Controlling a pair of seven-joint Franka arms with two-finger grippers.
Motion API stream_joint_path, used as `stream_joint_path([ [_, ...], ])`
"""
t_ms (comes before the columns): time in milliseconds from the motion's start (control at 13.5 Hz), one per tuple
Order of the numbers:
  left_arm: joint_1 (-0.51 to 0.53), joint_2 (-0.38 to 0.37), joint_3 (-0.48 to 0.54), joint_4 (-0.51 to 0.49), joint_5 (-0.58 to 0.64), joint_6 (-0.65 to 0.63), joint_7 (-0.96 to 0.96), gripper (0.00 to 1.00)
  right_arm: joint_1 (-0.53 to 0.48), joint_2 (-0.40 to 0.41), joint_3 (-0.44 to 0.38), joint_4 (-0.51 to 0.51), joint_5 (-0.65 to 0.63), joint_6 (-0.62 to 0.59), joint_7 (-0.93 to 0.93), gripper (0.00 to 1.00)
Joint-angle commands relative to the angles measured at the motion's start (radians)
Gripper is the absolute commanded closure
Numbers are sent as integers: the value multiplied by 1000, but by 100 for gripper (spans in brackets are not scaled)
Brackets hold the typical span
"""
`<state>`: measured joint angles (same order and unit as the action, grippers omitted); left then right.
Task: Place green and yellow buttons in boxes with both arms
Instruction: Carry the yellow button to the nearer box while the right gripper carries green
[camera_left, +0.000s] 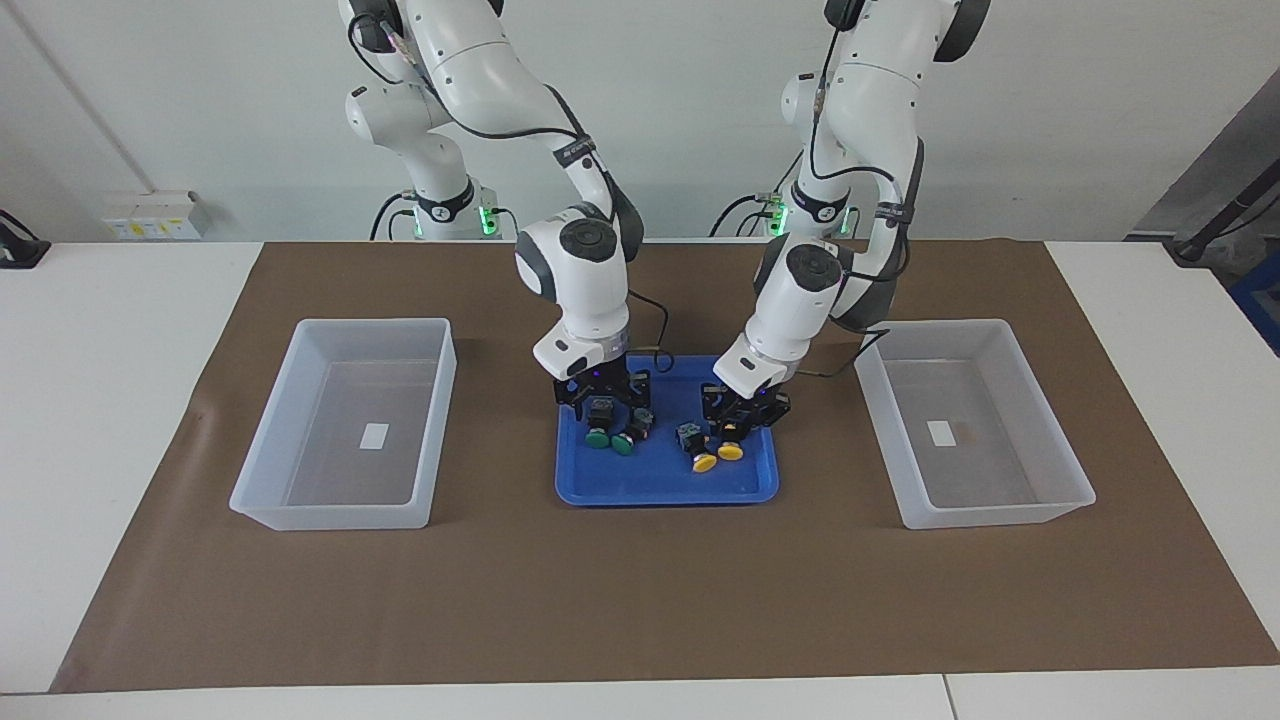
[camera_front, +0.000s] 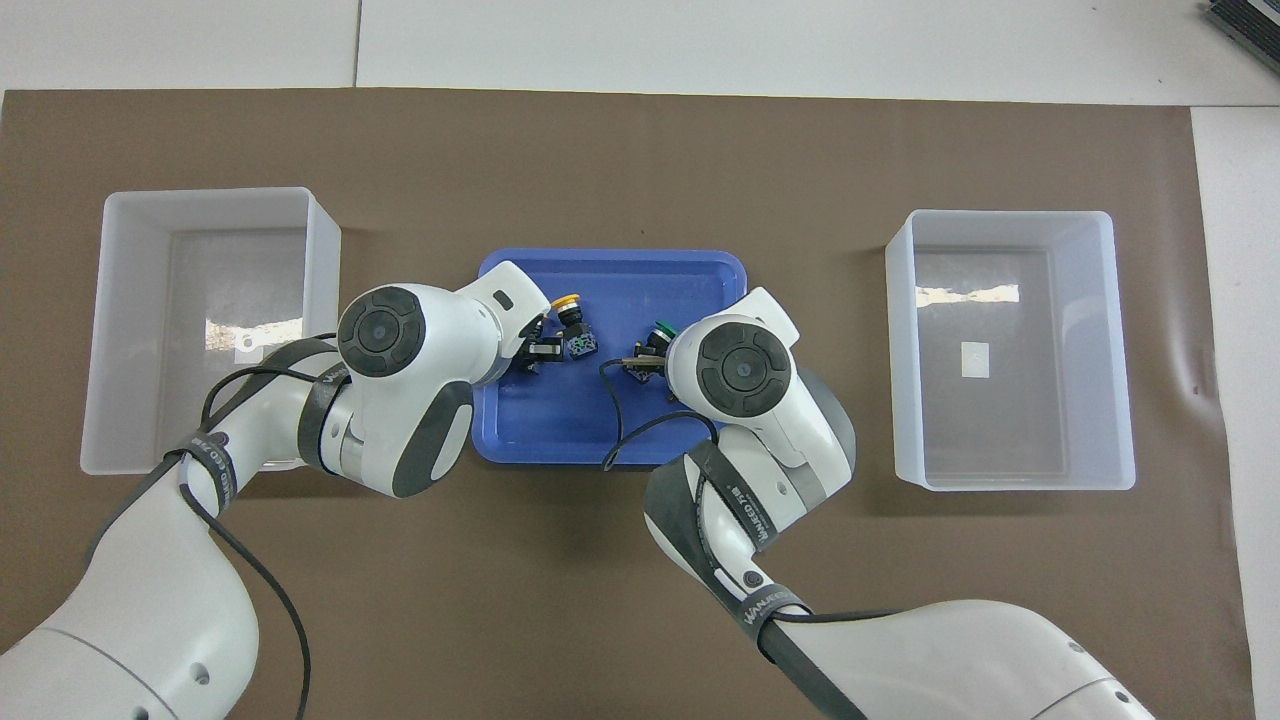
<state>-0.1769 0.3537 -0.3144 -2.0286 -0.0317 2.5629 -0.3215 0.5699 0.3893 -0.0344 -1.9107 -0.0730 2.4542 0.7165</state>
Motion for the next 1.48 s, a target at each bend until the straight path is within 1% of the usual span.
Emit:
stream_joint_path([
  [0, -4, -24, 14, -3, -4, 4, -4, 100, -10, -12, 5, -30, -27, 11, 6, 20],
  [74, -1, -19, 14, 26, -5, -18, -2, 100, -10, -10, 5, -45, -27, 26, 6, 29],
  [148, 2, -15, 14, 66, -5, -59, -1, 100, -10, -9, 5, -69, -27, 67, 6, 36],
  [223, 10, -10, 14, 121, -5, -120, 1, 100, -10, -6, 5, -83, -27, 93, 6, 38],
  [371, 40, -9, 14, 238, -5, -254, 2, 100, -10, -6, 5, -85, -27, 98, 6, 38],
  [520, 86, -12, 12, 319, -7, -344, 4, 100, -10, -6, 5, -85, -27, 97, 6, 38],
  [594, 111, -13, 12, 356, -5, -395, 7, 100, -11, -4, 4, -84, -27, 97, 4, 45],
  [668, 141, -12, 12, 390, -5, -436, 24, 100, -10, -6, 4, -79, -27, 91, 4, 77],
  [742, 177, -10, 12, 408, -5, -463, 60, 100, -10, -12, 4, -77, -25, 85, 9, 100],
  [817, 218, -10, 12, 412, -5, -473, 115, 100, -8, -21, 4, -73, -25, 78, 21, 100],
  [965, 292, -10, 14, 407, -7, -477, 234, 100, -10, -35, 2, -48, -25, 25, 26, 100],
  [1114, 336, -15, 18, 395, 2, -487, 274, 100, -21, -70, -5, -16, -25, -45, 17, 100],
  [1262, 378, -24, 21, 358, 15, -481, 285, 100, -80, -130, -6, -1, -27, -107, -6, 100],
  [1410, 416, -50, 21, 282, 42, -448, 337, 100, -161, -185, -6, -1, -27, -151, -124, 100],
])
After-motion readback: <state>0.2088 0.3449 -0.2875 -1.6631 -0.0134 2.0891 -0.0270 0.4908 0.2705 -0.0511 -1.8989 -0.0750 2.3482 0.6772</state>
